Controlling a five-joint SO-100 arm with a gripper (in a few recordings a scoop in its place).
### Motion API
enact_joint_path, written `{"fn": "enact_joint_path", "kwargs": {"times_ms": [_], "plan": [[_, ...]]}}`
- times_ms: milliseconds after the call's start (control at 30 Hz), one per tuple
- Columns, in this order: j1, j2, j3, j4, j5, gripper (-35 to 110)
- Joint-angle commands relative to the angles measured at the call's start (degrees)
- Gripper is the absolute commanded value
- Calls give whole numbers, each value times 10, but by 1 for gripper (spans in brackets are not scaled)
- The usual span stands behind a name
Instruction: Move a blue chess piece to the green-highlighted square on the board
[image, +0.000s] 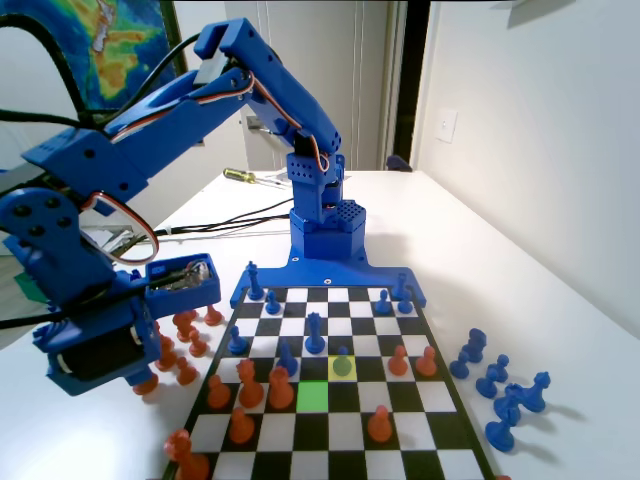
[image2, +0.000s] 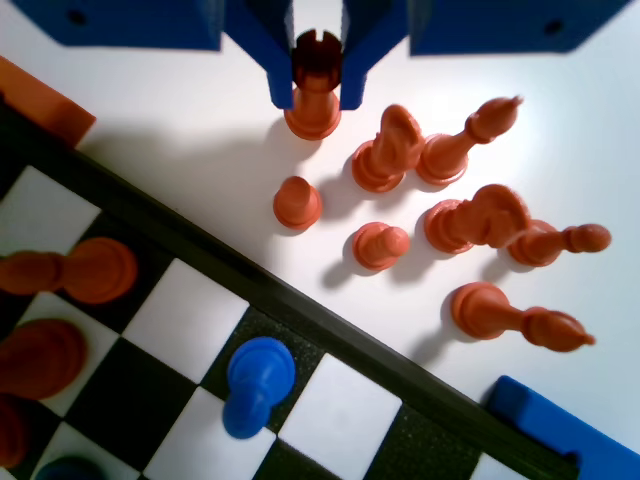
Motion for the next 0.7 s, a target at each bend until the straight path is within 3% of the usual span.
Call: {"fn": "enact_joint_path", "kwargs": {"times_ms": [0,233,667], "plan": [[0,24,-2,13,-7,7],[-3,25,-2,18,-24,15],[-14,125,-6,56,-25,16]]}}
